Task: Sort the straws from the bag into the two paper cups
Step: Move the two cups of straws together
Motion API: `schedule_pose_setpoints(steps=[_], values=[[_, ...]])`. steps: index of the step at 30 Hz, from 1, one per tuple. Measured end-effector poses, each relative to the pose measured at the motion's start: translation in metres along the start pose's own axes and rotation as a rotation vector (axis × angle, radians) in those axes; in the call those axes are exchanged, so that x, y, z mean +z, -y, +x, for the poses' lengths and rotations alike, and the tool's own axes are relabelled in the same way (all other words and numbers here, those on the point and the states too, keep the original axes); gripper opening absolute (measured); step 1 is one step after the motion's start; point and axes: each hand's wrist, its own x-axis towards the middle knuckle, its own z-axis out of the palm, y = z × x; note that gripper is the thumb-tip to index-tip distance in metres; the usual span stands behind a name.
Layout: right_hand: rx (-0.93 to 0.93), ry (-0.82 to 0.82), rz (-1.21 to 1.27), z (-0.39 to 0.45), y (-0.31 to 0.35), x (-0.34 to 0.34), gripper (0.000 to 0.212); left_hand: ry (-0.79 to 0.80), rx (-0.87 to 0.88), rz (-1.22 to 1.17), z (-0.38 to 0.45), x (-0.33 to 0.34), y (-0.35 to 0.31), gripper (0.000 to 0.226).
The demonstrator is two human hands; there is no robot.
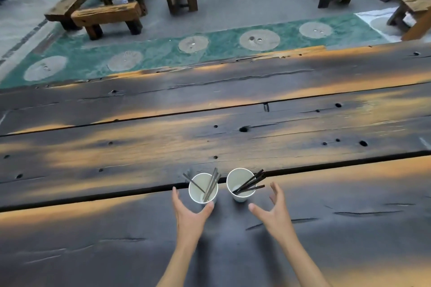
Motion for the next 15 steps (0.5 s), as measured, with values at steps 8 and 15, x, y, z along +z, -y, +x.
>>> schedule_pose_setpoints(steps=[8, 15], values=[[0.066, 0.12, -0.028, 0.033, -0.013, 0.024, 0.093, 0.075, -0.019, -0.05, 0.018, 0.015, 0.012, 0.107], [-0.014, 0.121, -0.028, 0.051, -0.01, 0.036, 0.092, 0.017, 0.003, -0.08, 0.033, 0.029, 0.011, 0.1]])
